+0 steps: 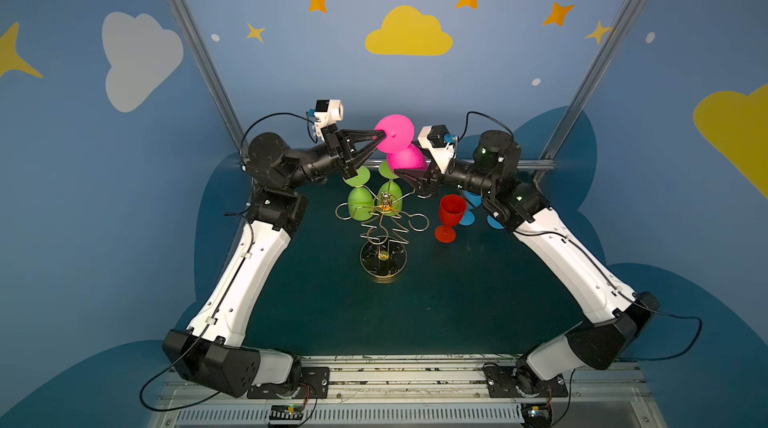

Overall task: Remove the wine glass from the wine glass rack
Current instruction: 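Carry the magenta glass toward the right gripper while the right gripper rises to meet it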

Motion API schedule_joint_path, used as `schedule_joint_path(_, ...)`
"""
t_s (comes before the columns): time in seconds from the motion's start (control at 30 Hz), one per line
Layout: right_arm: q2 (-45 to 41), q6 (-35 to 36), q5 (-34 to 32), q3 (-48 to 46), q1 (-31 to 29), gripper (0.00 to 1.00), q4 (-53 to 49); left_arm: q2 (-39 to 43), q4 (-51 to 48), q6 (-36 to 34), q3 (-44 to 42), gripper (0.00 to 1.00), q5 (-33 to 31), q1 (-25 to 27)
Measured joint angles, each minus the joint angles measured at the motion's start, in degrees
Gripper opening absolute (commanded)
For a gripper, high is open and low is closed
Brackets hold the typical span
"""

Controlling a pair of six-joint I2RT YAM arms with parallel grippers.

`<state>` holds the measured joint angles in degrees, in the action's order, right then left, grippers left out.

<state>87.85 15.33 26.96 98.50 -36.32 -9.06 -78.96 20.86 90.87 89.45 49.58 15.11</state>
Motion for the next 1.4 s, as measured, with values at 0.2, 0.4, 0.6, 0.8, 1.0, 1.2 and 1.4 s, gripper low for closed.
schedule_joint_path(0.2,-1.4,-3.0,-3.6,-0.1,-0.2,0.41,-3.3,0.0,-1.3,-2.7,0.0,0.59,0.3,0.3)
schedule_joint_path(0.4,-7.7,-7.6,-9.3,-1.4,0.0,0.35,-10.2,0.3,-7.4,-11.8,0.0,0.73,-1.1,-0.4)
schedule_joint_path(0.6,-14.6,-11.7,-14.8,0.4,1.1,0.33,-23.3,0.2,-15.9,-32.3,1.3,0.70,-7.3,-0.1)
schedule_joint_path(0.8,-17.3,-15.3,-17.2,2.8,1.8,0.32,-35.4,1.5,-13.7,-59.5,-3.2,0.66,-15.2,3.2)
schedule_joint_path(1.0,-16.1,-17.2,-16.3,4.9,1.9,0.27,-42.1,2.5,-8.9,-87.9,-8.0,0.61,-20.1,9.7)
schedule_joint_path(1.2,-13.4,-18.9,-13.1,6.4,2.0,0.25,-43.5,2.5,-4.8,-104.2,-7.9,0.59,-20.3,12.6)
schedule_joint_path(1.4,-10.3,-20.2,-9.0,8.2,2.0,0.23,-43.8,2.0,-3.8,-111.6,-7.3,0.56,-20.2,13.8)
